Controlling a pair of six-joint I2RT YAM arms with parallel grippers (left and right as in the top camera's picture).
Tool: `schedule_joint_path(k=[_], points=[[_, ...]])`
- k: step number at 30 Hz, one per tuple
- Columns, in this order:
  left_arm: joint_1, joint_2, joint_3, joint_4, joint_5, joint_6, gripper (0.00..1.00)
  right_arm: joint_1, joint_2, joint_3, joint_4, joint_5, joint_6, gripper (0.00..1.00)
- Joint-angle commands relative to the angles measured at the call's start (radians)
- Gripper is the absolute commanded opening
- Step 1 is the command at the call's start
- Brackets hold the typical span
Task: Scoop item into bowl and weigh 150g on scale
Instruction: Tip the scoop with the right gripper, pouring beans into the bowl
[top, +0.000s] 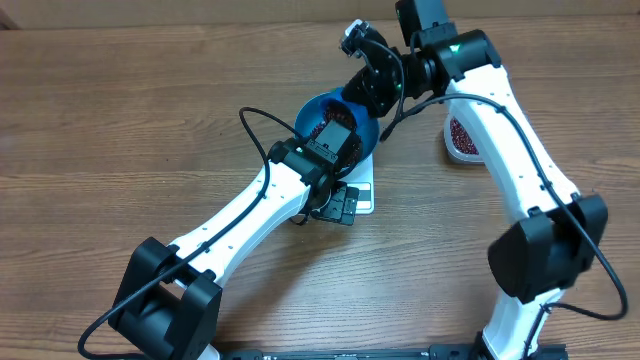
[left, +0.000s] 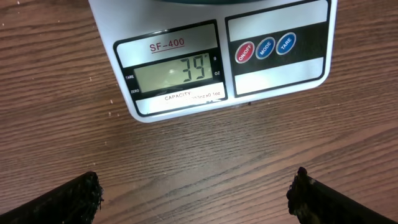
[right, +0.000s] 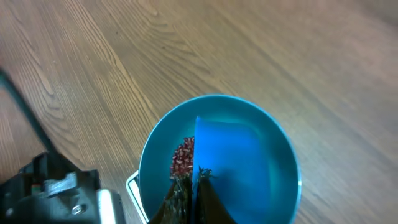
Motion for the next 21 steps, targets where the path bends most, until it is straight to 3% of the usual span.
schedule_joint_path(k=[1, 21], points=[[-0.002, -0.002, -0.01, 0.001, -0.013, 0.0, 0.99, 0.005, -0.097, 0.026, 0.012, 0.006, -0.078, 0.04], [-0.002, -0.002, -0.01, 0.001, -0.013, 0.0, 1.0, 0.061, -0.106, 0.026, 0.008, 0.119, -0.292, 0.04]])
